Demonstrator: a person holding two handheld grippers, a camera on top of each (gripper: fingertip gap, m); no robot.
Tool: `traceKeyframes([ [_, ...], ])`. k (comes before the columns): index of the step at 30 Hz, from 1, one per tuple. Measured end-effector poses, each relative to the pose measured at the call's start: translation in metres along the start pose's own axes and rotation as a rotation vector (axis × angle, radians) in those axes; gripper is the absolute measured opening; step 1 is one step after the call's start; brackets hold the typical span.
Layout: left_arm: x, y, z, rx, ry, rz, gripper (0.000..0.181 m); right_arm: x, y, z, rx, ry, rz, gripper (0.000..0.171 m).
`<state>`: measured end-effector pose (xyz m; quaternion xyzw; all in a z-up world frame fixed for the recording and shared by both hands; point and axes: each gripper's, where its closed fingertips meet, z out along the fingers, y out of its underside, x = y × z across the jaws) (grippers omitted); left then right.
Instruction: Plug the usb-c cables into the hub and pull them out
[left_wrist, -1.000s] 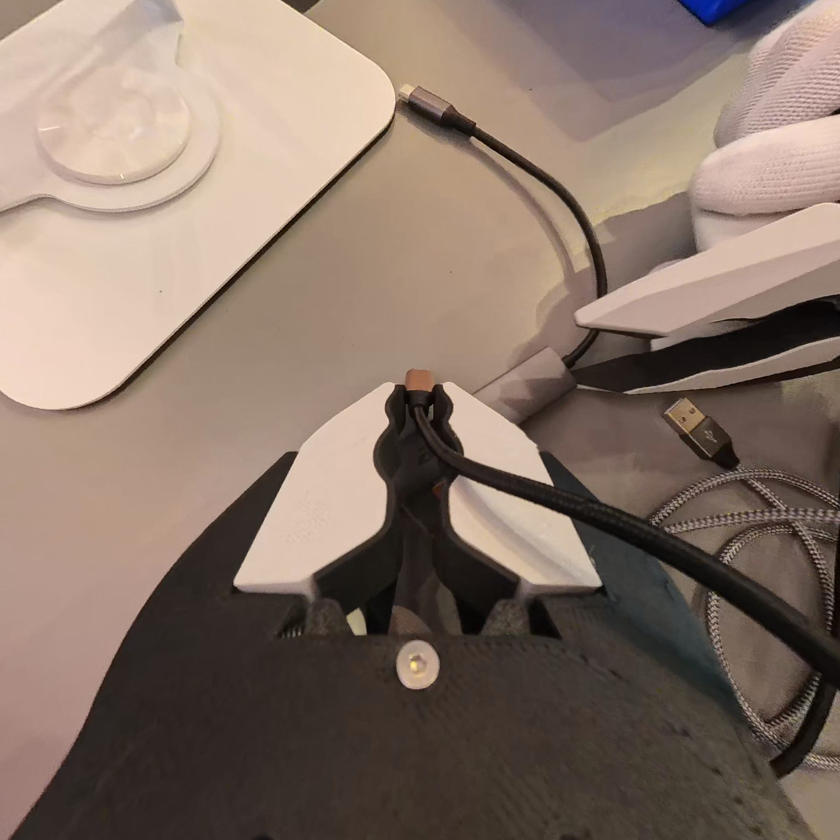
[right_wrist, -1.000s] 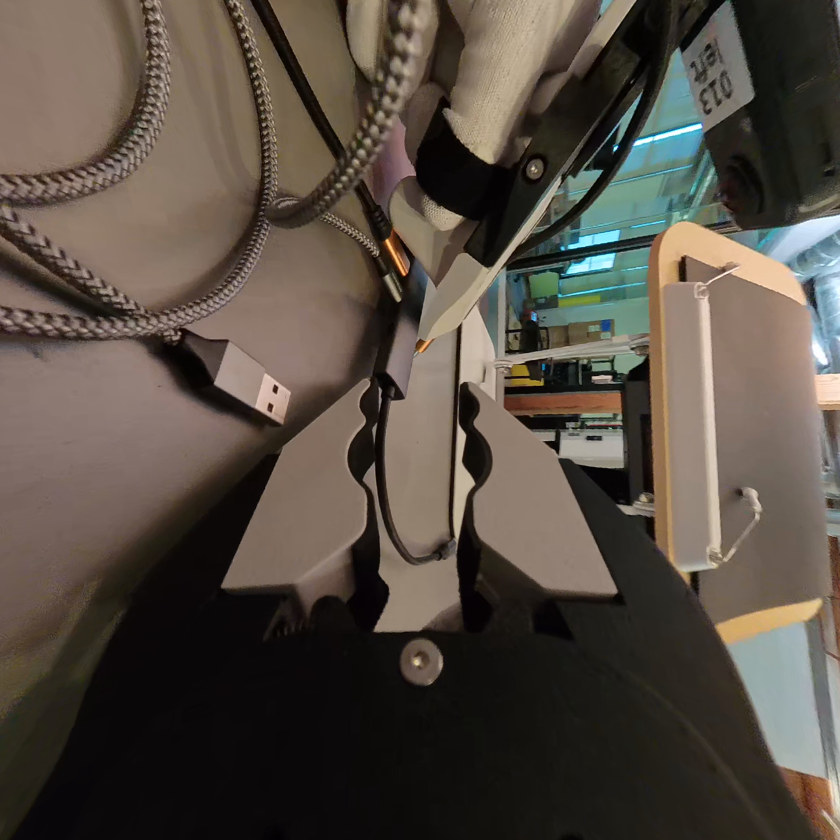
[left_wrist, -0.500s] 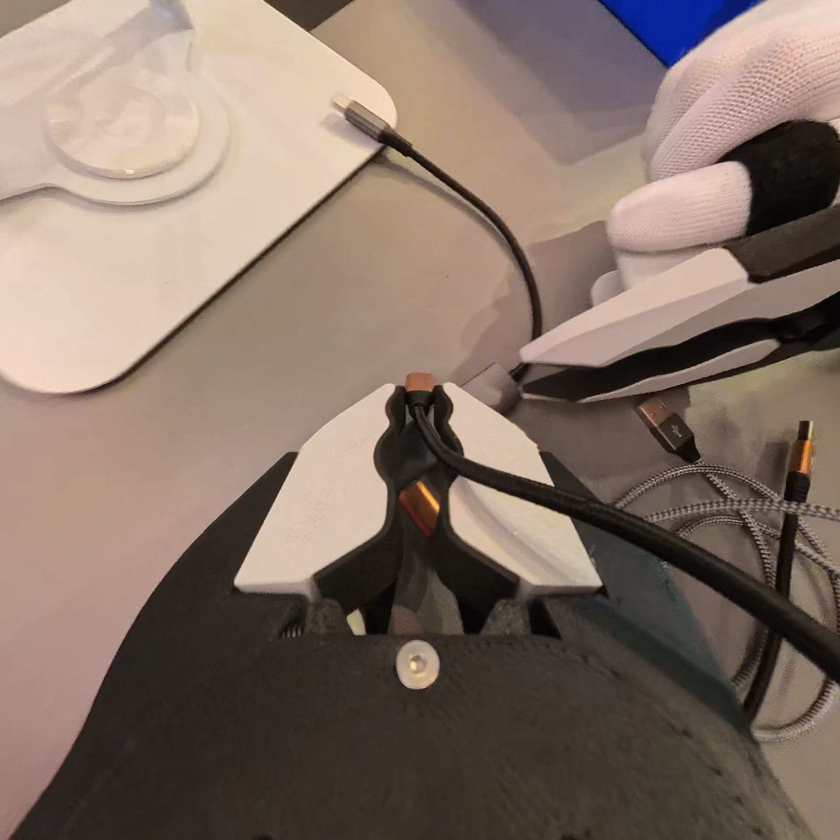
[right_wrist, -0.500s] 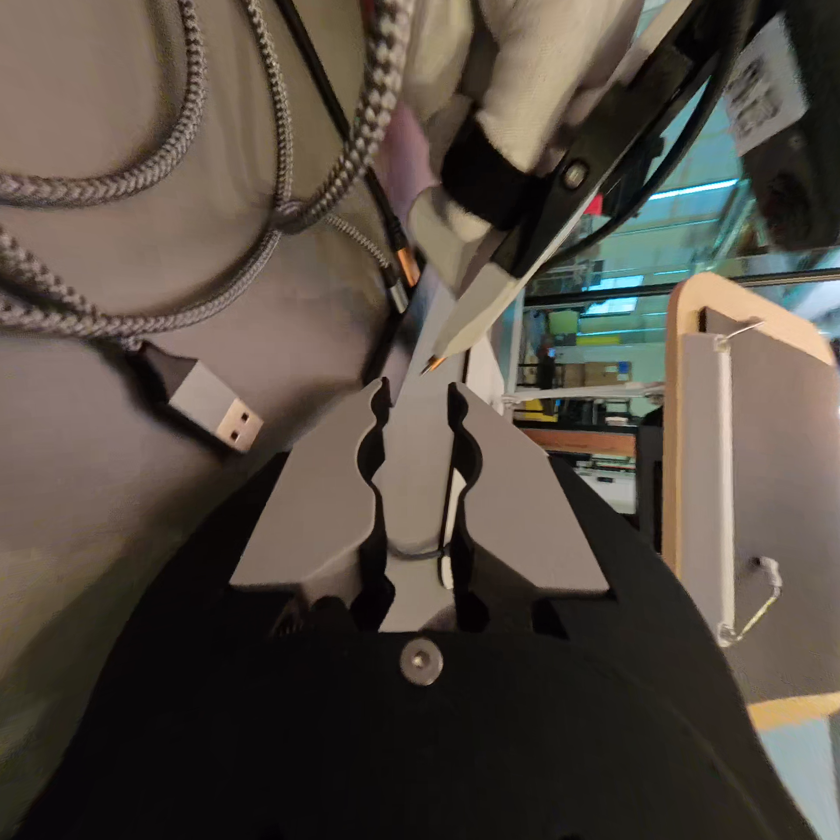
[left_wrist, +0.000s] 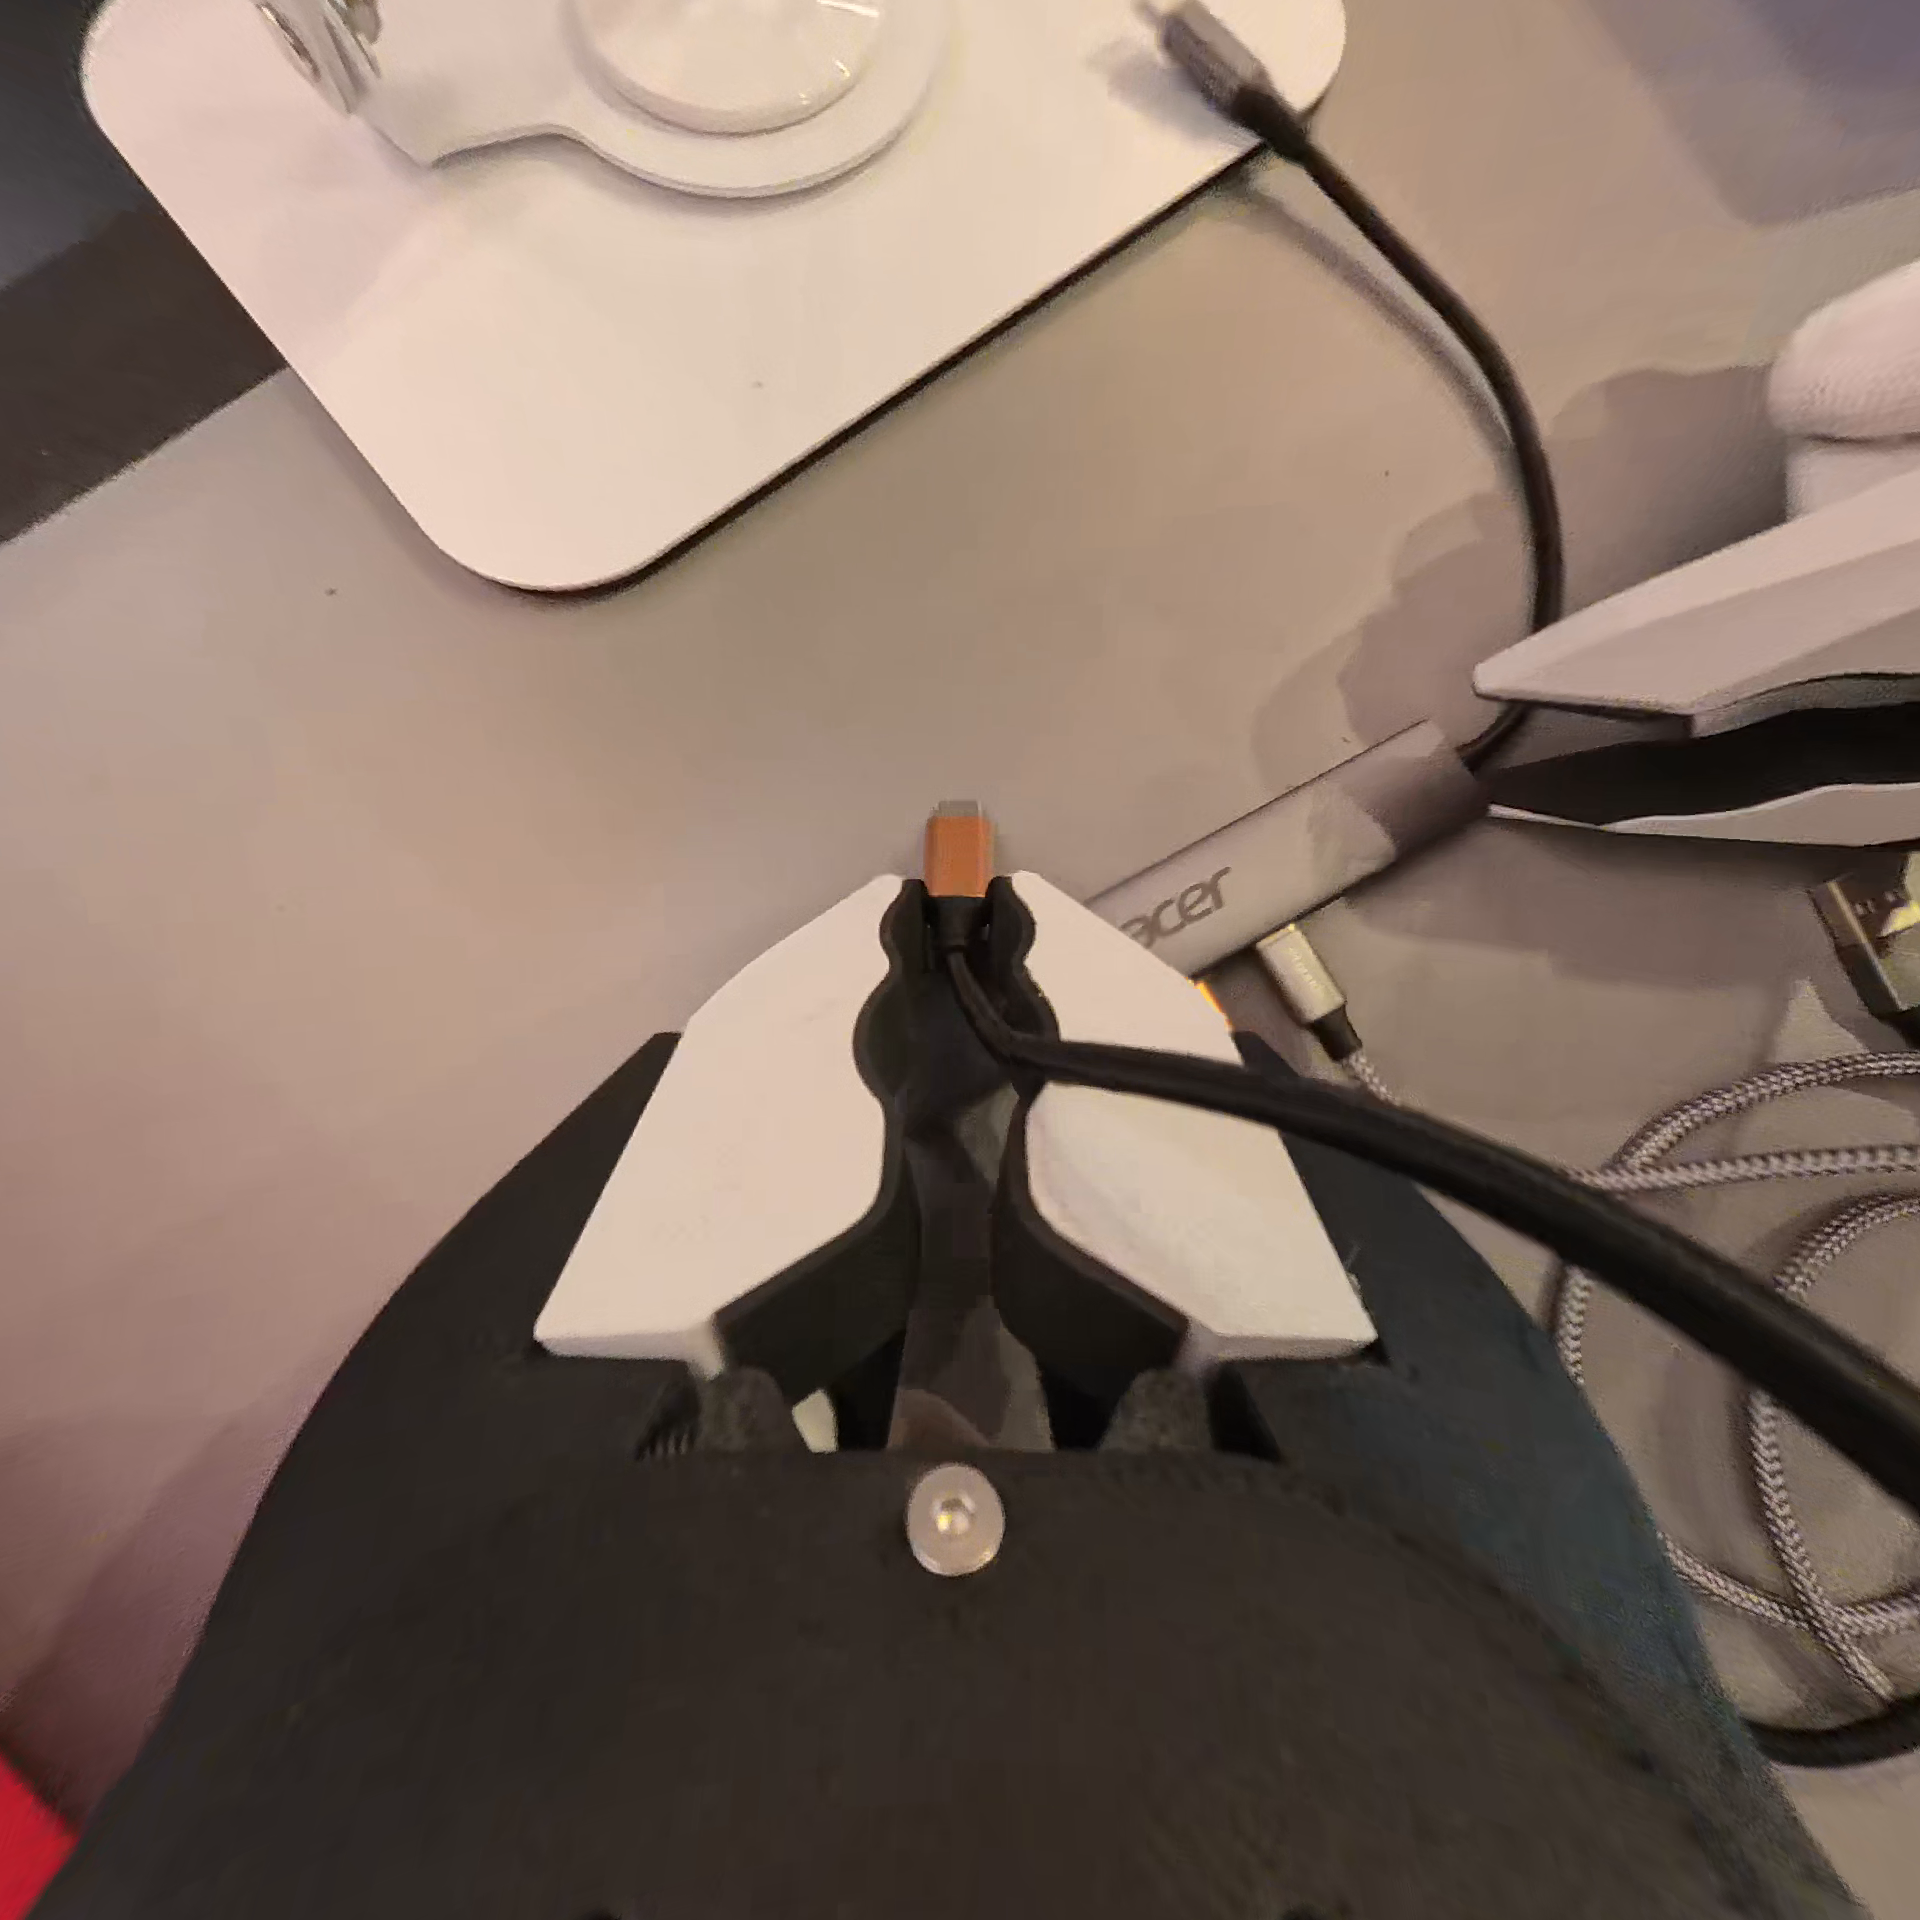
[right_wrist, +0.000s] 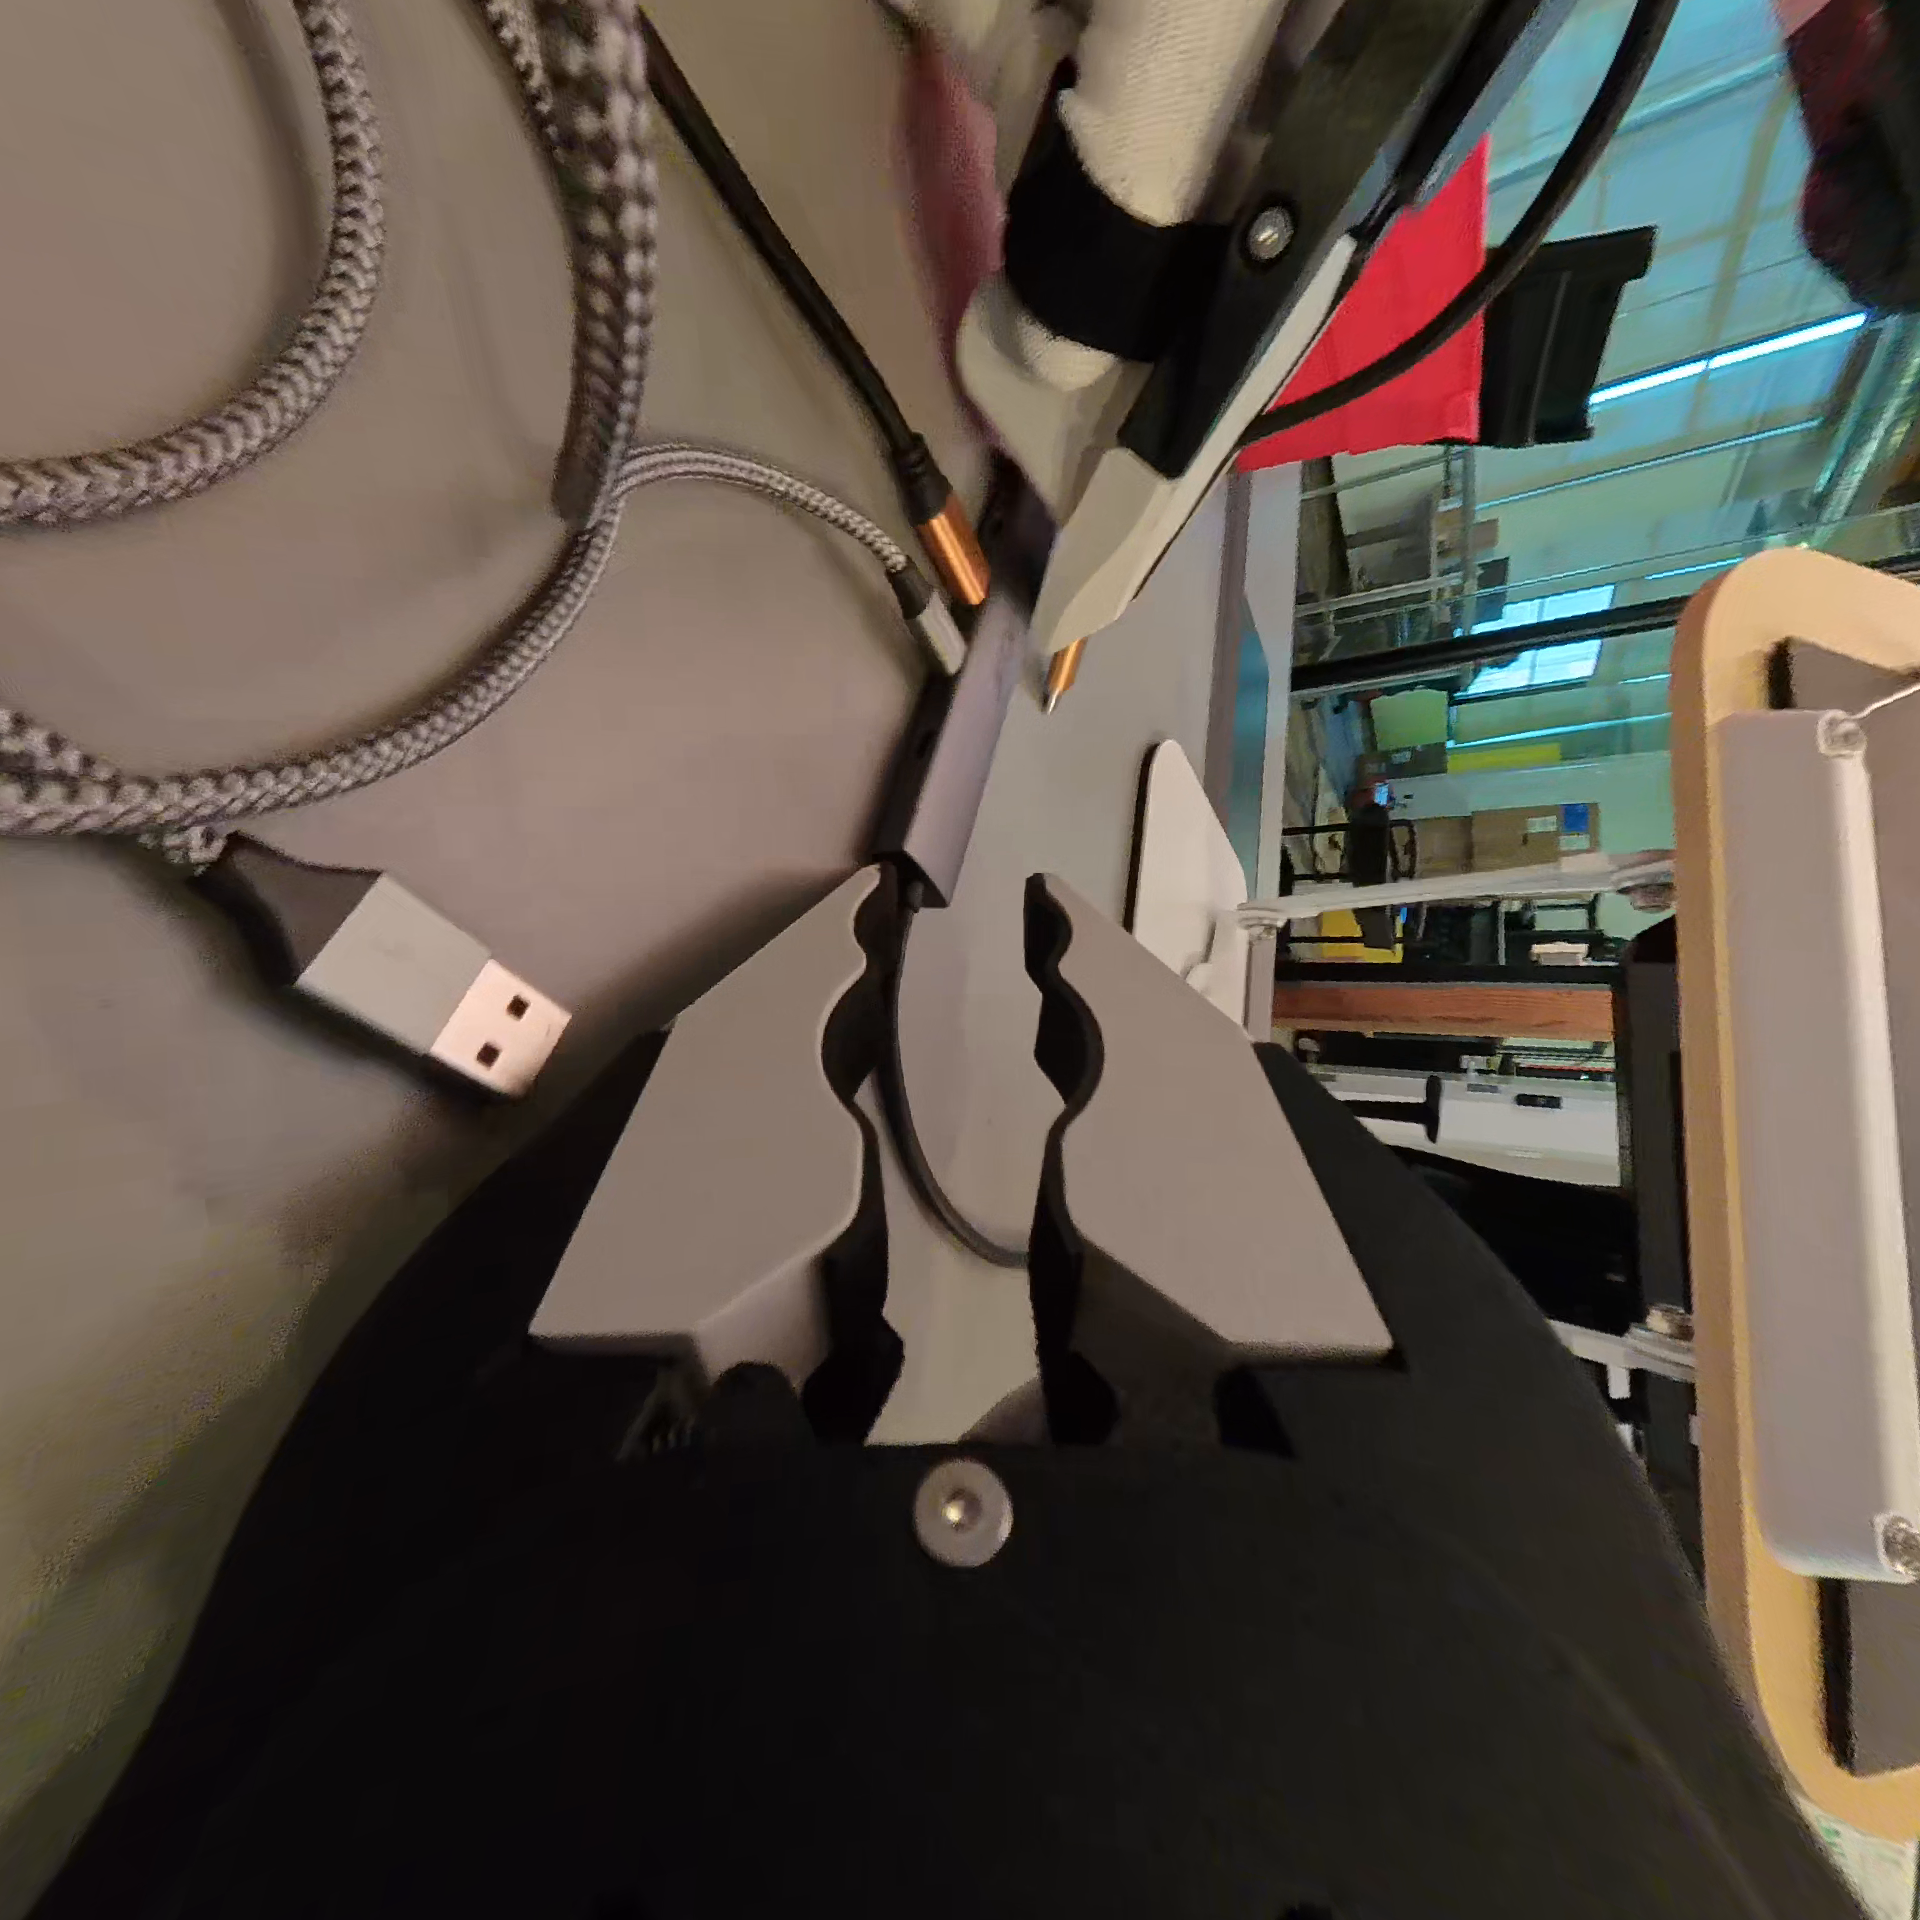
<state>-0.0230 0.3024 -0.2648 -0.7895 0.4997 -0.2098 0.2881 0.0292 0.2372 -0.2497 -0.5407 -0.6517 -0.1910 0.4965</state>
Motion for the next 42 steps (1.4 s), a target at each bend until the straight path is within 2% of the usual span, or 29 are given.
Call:
traceKeyframes([
  [5,-0.001,0.001,0.002,-0.005,0.021,-0.007,0.014,0.009,0.003,0.006,-0.006,0.039,0.027,0.03],
  [8,0.0,0.0,0.002,-0.004,0.03,-0.01,0.014,0.002,0.002,0.007,-0.005,-0.019,0.042,0.015],
  [11,0.001,0.0,0.002,-0.002,0.045,-0.014,0.013,-0.006,0.003,0.008,-0.01,-0.143,0.204,0.002],
  [14,0.001,0.0,0.002,-0.002,0.048,-0.016,0.013,-0.006,0.005,0.008,-0.022,-0.216,0.336,0.002],
  [18,0.0,-0.001,0.001,0.01,0.053,-0.021,0.013,-0.006,0.006,0.008,-0.029,-0.223,0.344,0.001],
  [20,-0.002,-0.005,-0.002,0.041,0.055,-0.029,0.013,-0.006,0.006,0.006,-0.013,-0.245,0.428,0.001],
  [23,-0.01,-0.014,-0.013,0.084,0.008,0.004,0.012,0.002,0.001,-0.004,0.022,-0.274,0.545,0.001],
  [26,-0.009,-0.021,-0.02,0.082,-0.055,0.114,0.012,0.012,-0.005,-0.019,0.018,-0.342,0.609,0.001],
  [31,0.01,-0.015,-0.008,0.036,-0.012,0.193,0.013,0.025,-0.016,-0.046,-0.01,-0.498,0.745,0.0],
  [35,0.023,-0.013,-0.005,0.022,0.005,0.274,0.013,0.035,-0.023,-0.058,0.05,-0.529,0.861,0.0],
  [40,0.029,-0.01,0.0,-0.006,0.003,0.323,0.013,0.011,-0.01,-0.065,-0.041,-0.481,0.739,0.0],
  [42,0.029,-0.01,0.0,-0.01,-0.006,0.336,0.013,-0.002,-0.012,-0.062,-0.074,-0.46,0.738,0.015],
])
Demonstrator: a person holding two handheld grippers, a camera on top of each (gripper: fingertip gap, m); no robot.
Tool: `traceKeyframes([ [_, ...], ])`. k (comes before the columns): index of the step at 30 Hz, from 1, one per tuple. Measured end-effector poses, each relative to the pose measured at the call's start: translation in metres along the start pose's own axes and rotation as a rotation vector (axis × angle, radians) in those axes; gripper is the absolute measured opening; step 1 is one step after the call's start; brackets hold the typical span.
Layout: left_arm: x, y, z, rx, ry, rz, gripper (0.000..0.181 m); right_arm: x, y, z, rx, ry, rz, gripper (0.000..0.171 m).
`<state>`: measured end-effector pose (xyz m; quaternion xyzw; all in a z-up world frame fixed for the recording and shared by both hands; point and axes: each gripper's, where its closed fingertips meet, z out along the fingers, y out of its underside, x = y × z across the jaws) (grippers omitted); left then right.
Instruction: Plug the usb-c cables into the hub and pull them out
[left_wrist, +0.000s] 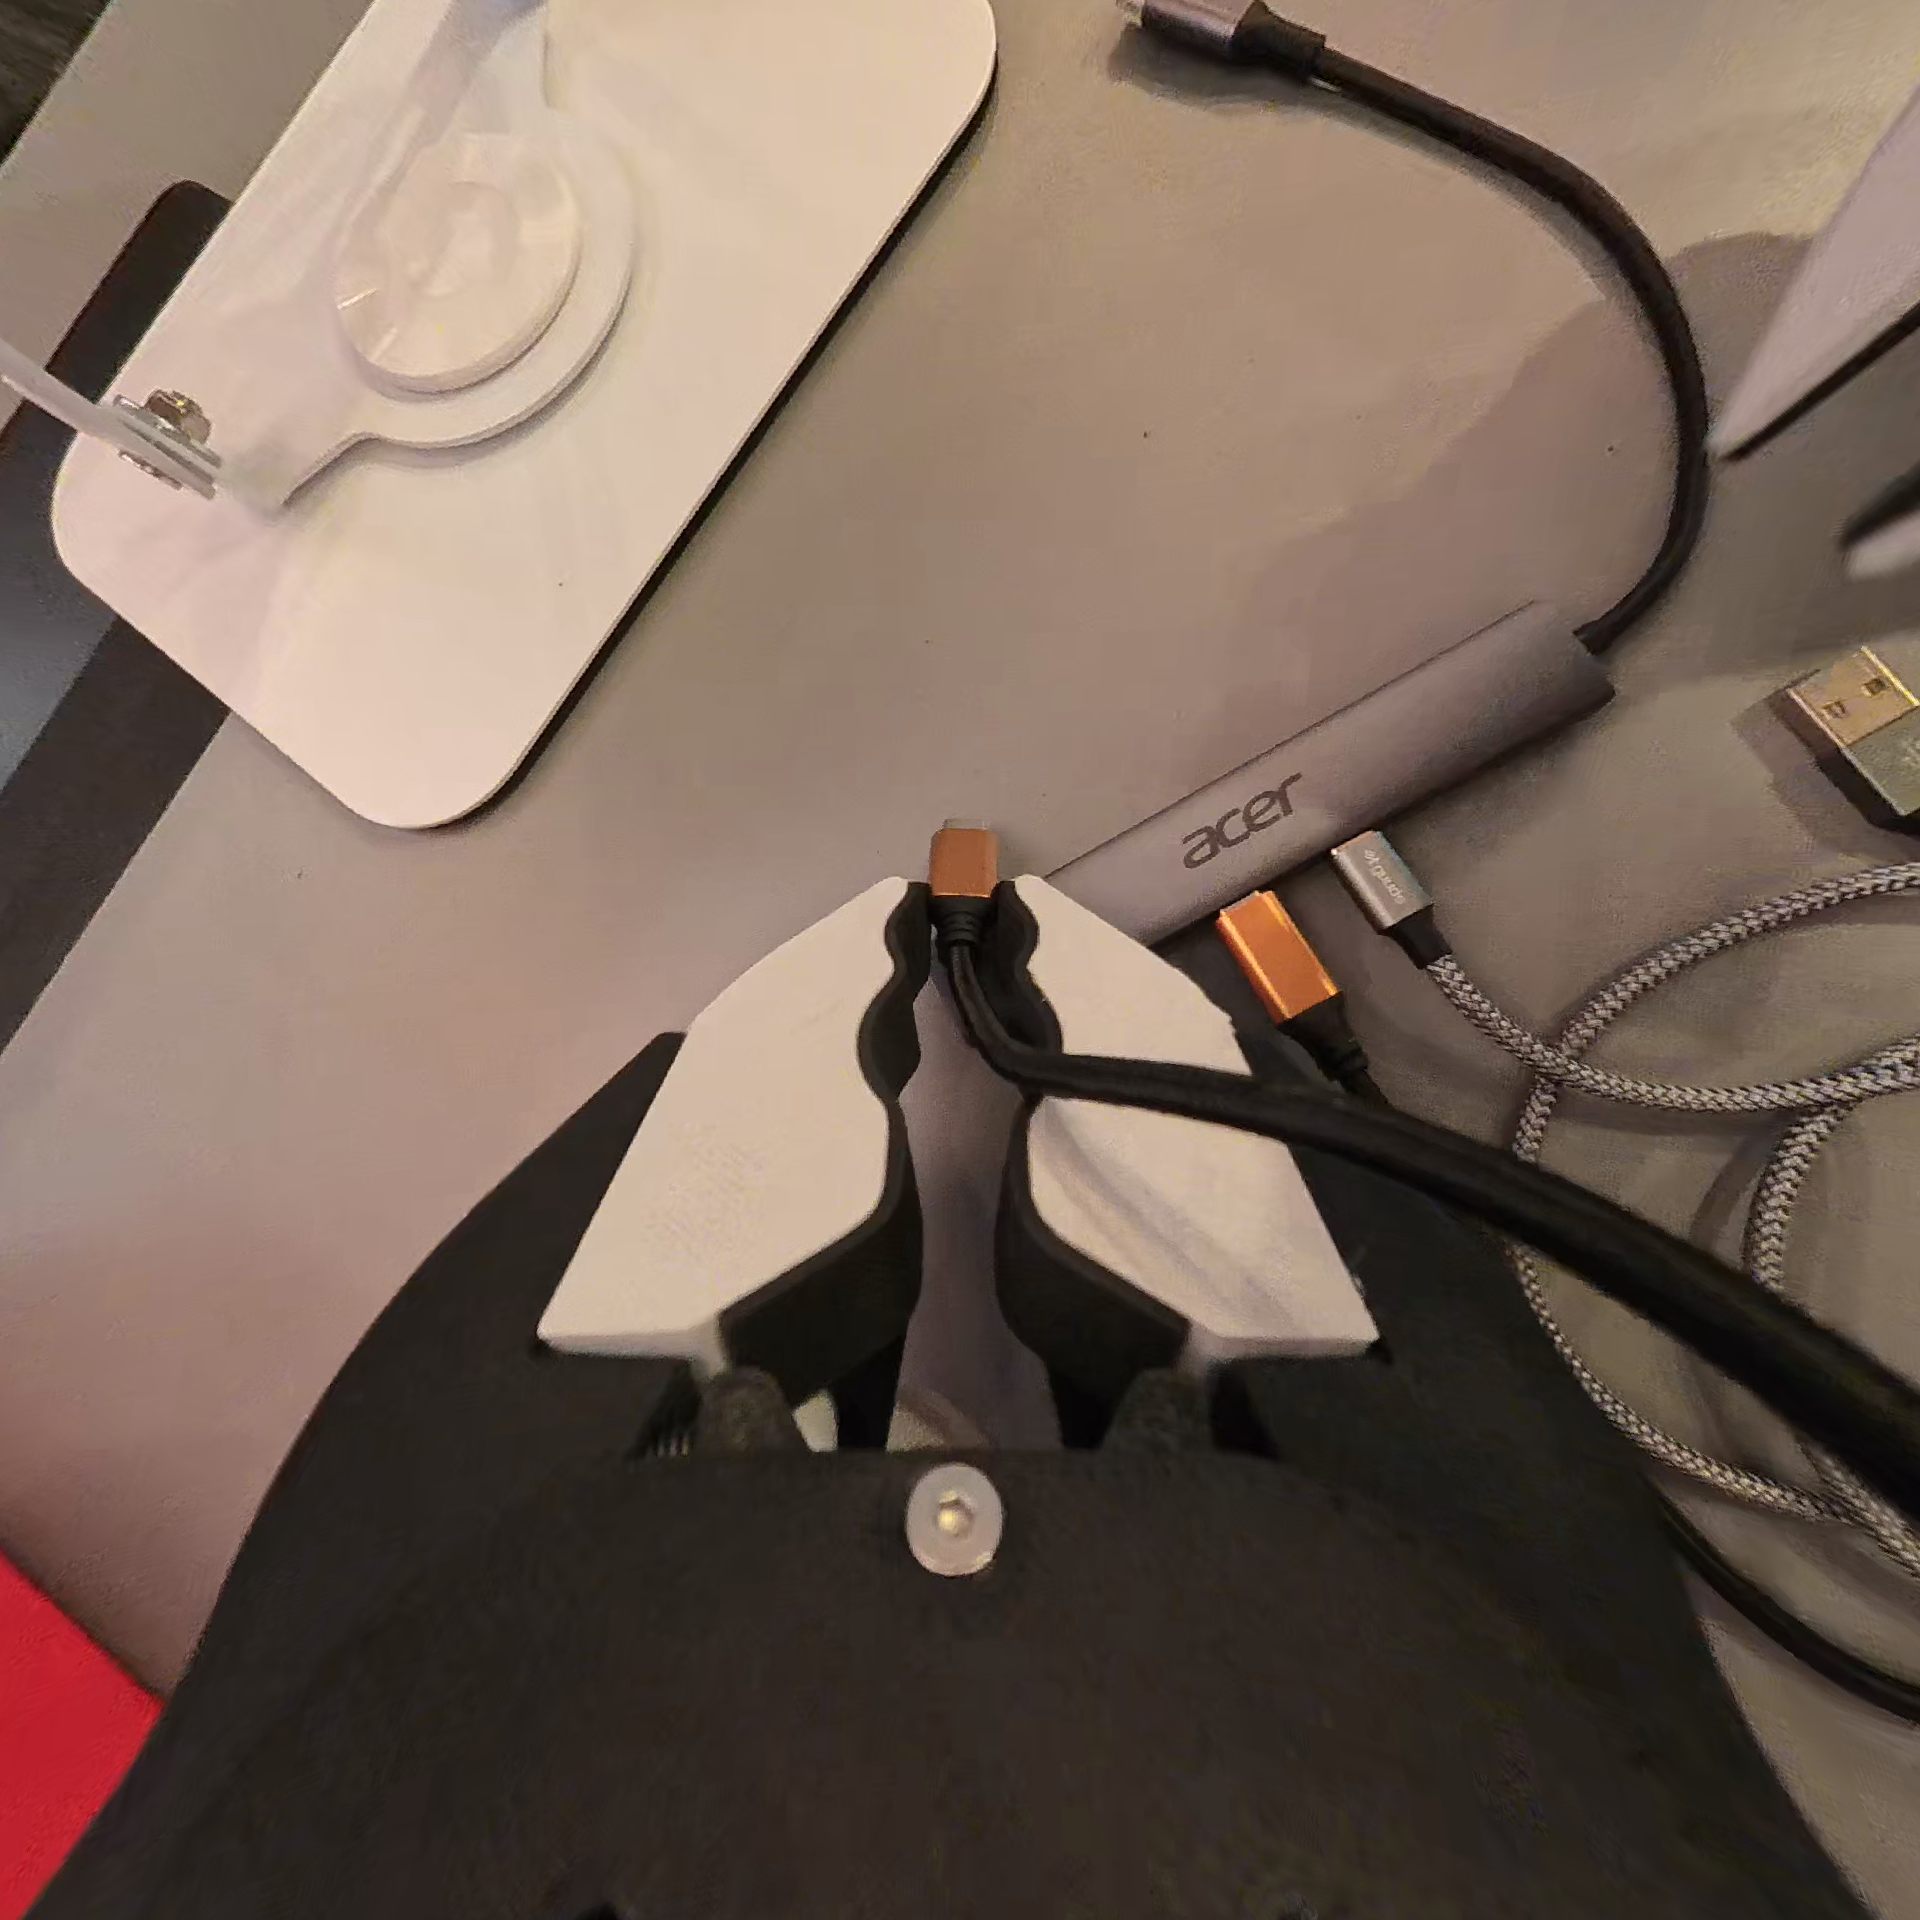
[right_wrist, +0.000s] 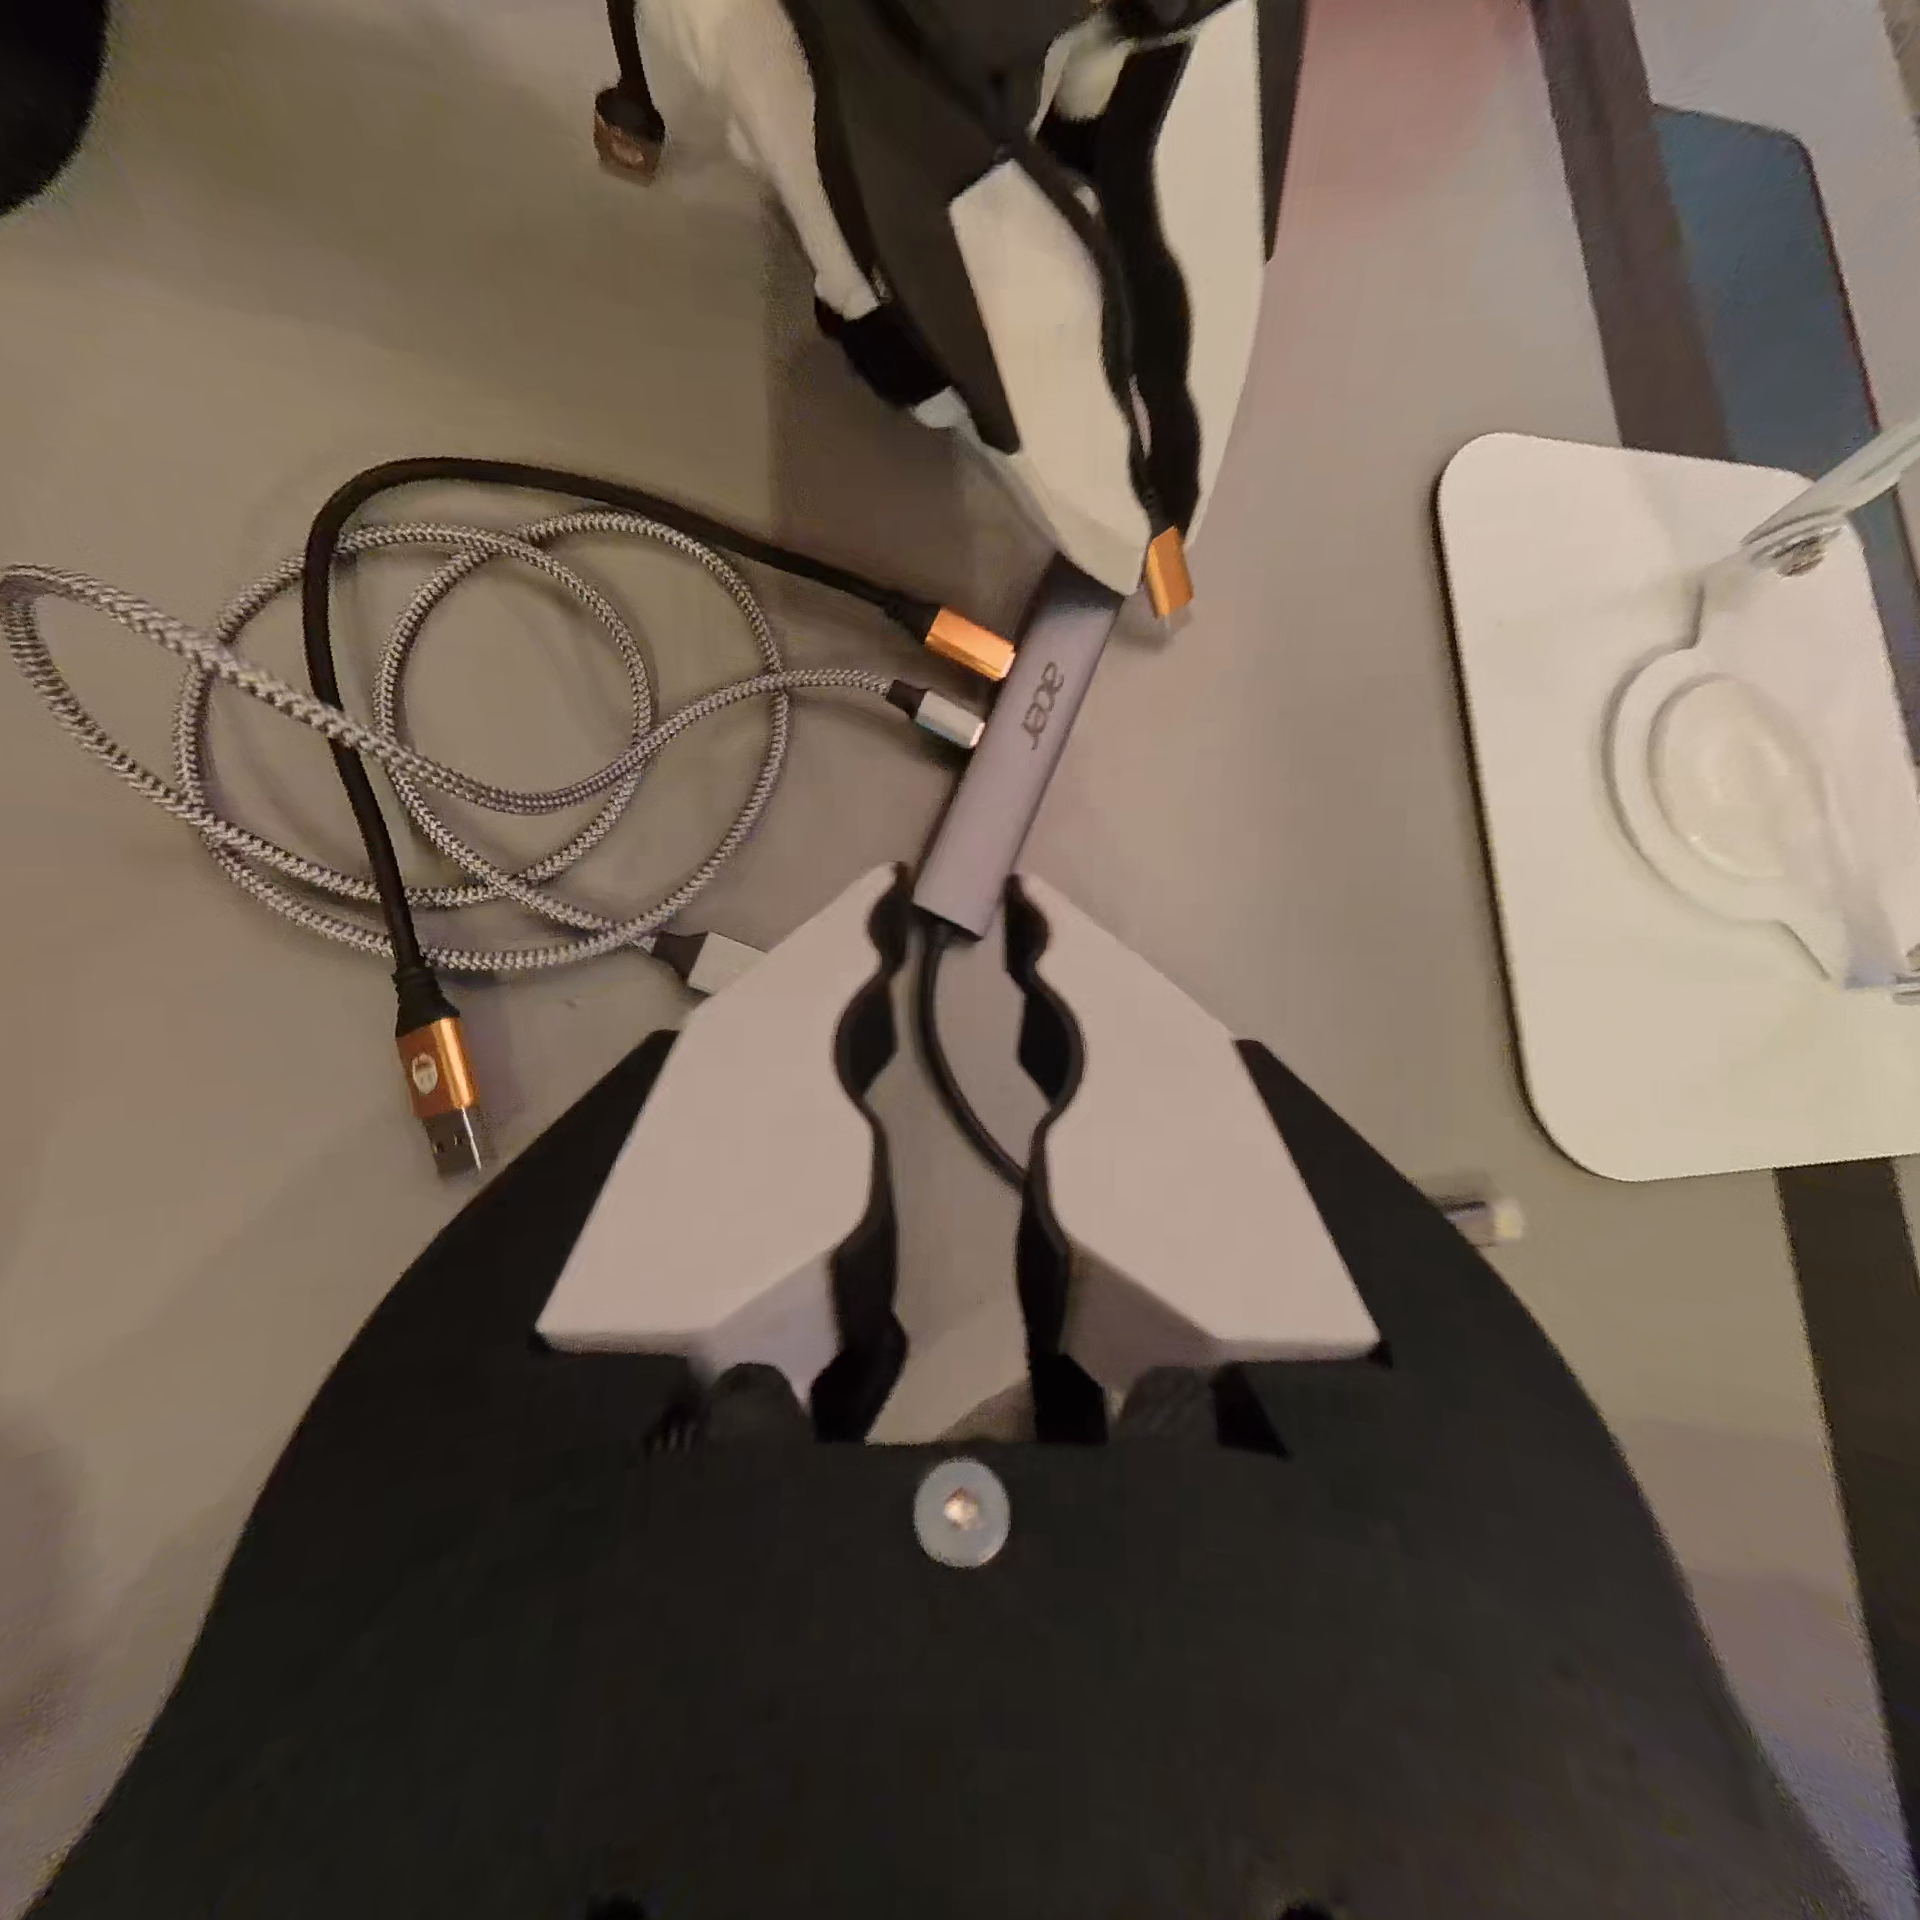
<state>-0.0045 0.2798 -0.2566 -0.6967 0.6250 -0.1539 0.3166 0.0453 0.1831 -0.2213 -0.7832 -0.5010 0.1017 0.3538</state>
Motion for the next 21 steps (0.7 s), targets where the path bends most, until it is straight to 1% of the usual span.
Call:
traceKeyframes([
  [1,0.0,0.0,0.0,-0.001,0.006,-0.004,0.013,-0.005,0.003,0.008,-0.014,0.014,-0.007,0.03],
  [2,0.0,0.0,0.0,0.0,0.01,-0.011,0.013,-0.005,0.007,0.016,-0.036,0.054,-0.041,0.04],
  [3,0.001,0.0,0.001,0.002,0.013,-0.013,0.013,-0.004,0.012,0.024,-0.073,0.092,-0.077,0.047],
  [4,0.001,0.0,0.001,0.001,0.014,-0.014,0.013,-0.004,0.014,0.031,-0.086,0.123,-0.09,0.05],
  [7,0.003,0.0,0.0,0.0,0.023,-0.019,0.013,0.01,0.007,0.043,-0.058,0.251,-0.061,0.037],
  [9,0.004,-0.001,0.001,0.005,0.037,-0.032,0.013,0.014,0.004,0.05,-0.038,0.256,-0.022,0.025],
  [10,0.005,-0.001,0.001,0.008,0.047,-0.038,0.013,0.012,0.004,0.053,-0.024,0.219,0.037,0.019],
  [11,0.006,-0.001,0.001,0.009,0.055,-0.039,0.013,0.013,0.004,0.054,-0.012,0.2,0.075,0.019],
  [17,0.009,-0.003,0.002,0.024,0.083,-0.054,0.012,0.016,0.003,0.055,0.023,0.161,0.13,0.018],
  [21,0.004,-0.002,-0.002,0.032,0.077,-0.06,0.013,0.013,0.001,0.054,0.047,0.047,0.263,0.017],
])
